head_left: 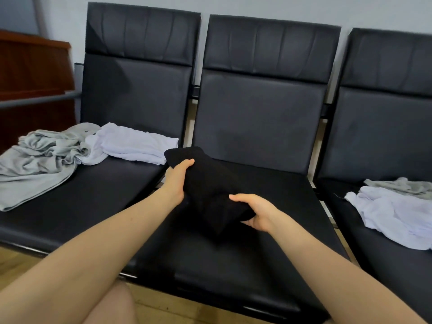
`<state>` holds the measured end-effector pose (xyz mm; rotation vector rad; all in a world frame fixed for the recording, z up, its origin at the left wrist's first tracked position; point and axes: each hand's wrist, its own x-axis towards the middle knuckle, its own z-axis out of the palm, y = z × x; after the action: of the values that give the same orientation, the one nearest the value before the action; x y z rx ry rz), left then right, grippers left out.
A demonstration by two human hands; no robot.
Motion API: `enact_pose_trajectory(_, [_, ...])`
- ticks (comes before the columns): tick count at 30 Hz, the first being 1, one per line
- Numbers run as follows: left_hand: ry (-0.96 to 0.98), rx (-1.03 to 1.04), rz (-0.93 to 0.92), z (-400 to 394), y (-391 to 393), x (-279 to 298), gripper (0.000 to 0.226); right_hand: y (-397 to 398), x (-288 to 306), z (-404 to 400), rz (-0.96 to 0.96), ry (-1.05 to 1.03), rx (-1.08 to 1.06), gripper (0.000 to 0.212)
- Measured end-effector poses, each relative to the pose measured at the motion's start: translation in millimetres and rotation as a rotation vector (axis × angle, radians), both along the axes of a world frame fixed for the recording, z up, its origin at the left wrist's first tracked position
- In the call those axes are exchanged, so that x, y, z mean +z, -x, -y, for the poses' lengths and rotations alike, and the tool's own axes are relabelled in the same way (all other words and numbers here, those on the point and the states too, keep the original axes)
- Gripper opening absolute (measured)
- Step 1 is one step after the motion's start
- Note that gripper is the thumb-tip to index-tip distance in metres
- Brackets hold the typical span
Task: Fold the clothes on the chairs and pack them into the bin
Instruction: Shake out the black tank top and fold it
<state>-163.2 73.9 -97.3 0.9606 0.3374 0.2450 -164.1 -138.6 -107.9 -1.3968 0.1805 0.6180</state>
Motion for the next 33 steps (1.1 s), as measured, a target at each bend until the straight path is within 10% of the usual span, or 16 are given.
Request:
enact_pose_trajectory(15, [-0.300,0.385,-0.036,-224.2,-81.8,51.6,0.029,-156.7,94.5,-227.3,0.227,-0.237,-0.104,0.036])
enact_pose_trajectory(21, [-0.901,0.295,-0.337,-275.8,-129.0,2.4,0.027,-215.6,27.2,-290.7,0.415,0.197,-0.010,0.052])
enact_pose_trajectory(33, [-1.019,0.400,-0.409,-282.0,-97.2,-5.1,0.034,-191.4,-11.8,-254.7,0.538,0.462,-0.068,0.047])
